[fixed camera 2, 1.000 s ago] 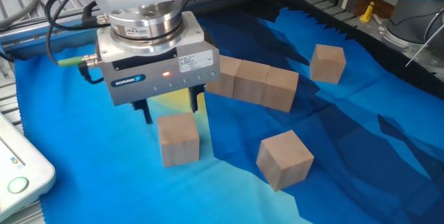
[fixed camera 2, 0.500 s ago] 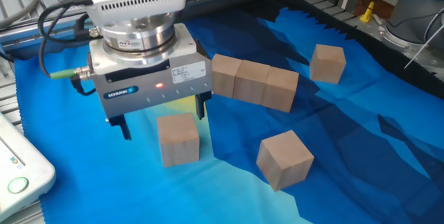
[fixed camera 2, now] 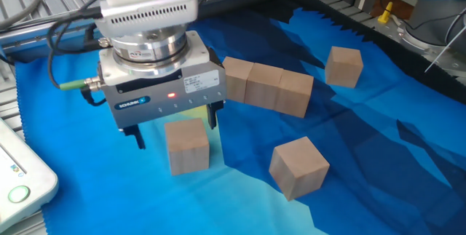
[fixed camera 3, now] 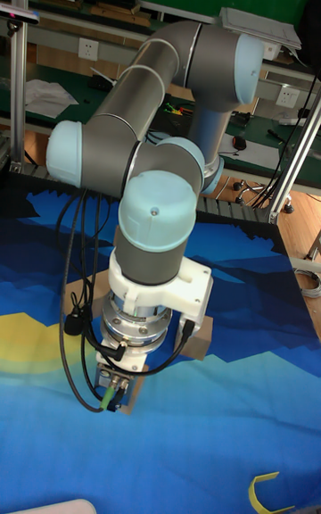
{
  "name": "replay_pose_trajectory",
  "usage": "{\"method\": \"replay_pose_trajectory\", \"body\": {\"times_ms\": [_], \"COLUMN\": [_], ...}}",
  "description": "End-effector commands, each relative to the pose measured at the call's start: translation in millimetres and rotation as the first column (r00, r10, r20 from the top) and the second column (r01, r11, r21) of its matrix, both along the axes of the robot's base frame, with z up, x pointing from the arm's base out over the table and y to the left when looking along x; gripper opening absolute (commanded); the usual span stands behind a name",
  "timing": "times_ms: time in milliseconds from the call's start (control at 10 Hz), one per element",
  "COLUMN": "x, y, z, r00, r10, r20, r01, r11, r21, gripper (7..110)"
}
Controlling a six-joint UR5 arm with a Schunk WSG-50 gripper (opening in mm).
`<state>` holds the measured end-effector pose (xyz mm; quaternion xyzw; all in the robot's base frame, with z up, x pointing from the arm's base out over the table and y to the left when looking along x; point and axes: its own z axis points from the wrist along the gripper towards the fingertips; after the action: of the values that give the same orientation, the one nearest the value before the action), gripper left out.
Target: Stack the blocks into a pyramid shape
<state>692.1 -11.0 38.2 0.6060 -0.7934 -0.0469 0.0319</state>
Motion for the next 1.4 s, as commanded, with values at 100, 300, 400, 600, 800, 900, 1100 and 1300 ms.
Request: {"method": "replay_pose_trajectory", "body": {"times_ms": [100,300,400,600,800,900,1100,1300], "x": [-11.5,-11.1,-11.6,-13.2,-4.6,-1.8,-0.4,-1.1], "y": [7,8,9,8,7,9,7,9], "z": [-8.3,-9.0,-9.4,-10.3,-9.3,-8.3,-9.3,-10.9], "r00": [1.0,1.0,1.0,0.999,0.998,0.997,0.997,0.997], "r10": [-0.019,-0.027,-0.028,-0.046,-0.064,-0.067,-0.066,-0.071], "r20": [-0.012,-0.013,-0.014,-0.018,0.019,0.031,0.042,0.042], "r01": [0.019,0.027,0.028,0.046,0.065,0.067,0.067,0.072], "r11": [1.0,1.0,1.0,0.999,0.998,0.998,0.998,0.997], "r21": [0.018,0.015,0.013,0.003,-0.004,0.005,-0.012,-0.012], "gripper": [88,88,88,88,88,88,88,88]}}
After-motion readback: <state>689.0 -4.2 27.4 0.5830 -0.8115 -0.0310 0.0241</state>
